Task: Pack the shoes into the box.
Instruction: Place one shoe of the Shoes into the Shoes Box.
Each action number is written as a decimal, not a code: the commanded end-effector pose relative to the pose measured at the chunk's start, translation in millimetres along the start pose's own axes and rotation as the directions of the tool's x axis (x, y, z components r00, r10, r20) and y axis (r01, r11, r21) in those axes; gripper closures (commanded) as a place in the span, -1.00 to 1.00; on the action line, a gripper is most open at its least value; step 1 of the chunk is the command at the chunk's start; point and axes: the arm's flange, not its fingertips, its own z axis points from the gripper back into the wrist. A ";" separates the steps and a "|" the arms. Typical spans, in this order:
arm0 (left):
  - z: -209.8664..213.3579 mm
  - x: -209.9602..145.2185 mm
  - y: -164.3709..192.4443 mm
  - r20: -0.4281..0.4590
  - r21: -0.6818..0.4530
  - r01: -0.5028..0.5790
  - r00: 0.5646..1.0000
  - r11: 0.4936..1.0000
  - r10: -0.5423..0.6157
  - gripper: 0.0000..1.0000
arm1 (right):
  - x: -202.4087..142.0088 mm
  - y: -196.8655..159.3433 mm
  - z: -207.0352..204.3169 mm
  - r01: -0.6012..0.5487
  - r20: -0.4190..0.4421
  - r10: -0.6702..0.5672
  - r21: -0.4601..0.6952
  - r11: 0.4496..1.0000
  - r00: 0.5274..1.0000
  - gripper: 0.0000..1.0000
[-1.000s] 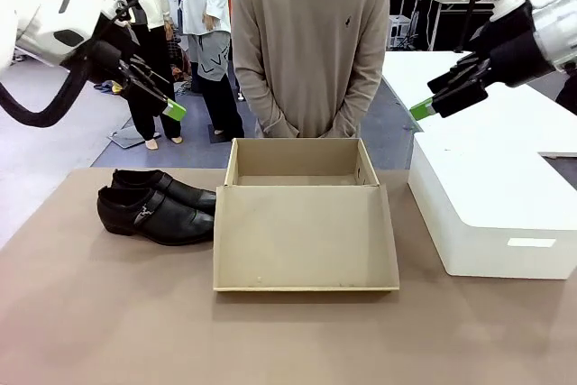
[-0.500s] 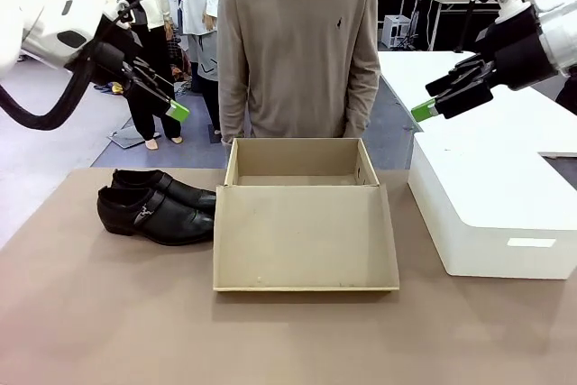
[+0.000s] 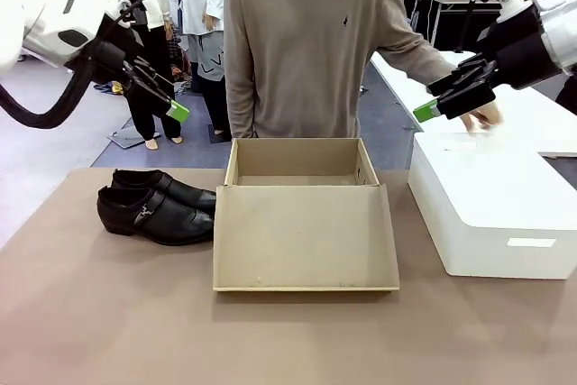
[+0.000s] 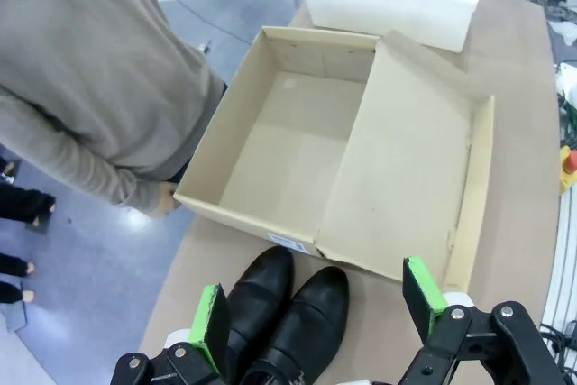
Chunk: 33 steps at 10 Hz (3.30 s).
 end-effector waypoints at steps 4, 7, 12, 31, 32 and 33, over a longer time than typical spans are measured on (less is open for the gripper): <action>3.0 21.1 53.2 -0.221 -0.204 0.243 0.932 0.948 -0.287 -1.00 | 0.0 -3.1 -2.0 -0.007 0.020 0.006 0.011 1.000 1.000 -1.00; -16.2 19.7 90.1 -0.373 -0.238 0.366 0.821 0.900 -0.432 -1.00 | 0.0 -3.1 -2.0 -0.007 0.020 0.006 0.011 1.000 1.000 -1.00; -71.0 -16.7 137.1 -0.543 -0.265 0.313 0.733 0.912 -0.410 -1.00 | 0.0 -3.1 -2.0 -0.007 0.020 0.006 0.011 1.000 1.000 -1.00; -139.7 -84.4 193.3 -0.594 -0.336 0.205 0.711 0.919 -0.376 -1.00 | 0.0 -3.1 -2.0 -0.007 0.020 0.006 0.011 1.000 1.000 -1.00; -144.5 -90.9 194.0 -0.601 -0.345 0.199 0.703 0.917 -0.379 -1.00 | 0.0 -3.1 -2.0 -0.007 0.020 0.006 0.011 1.000 1.000 -1.00; -148.5 -97.9 195.4 -0.608 -0.348 0.207 0.692 0.914 -0.388 -1.00 | 0.0 -3.1 -2.0 -0.007 0.020 0.006 0.011 1.000 1.000 -1.00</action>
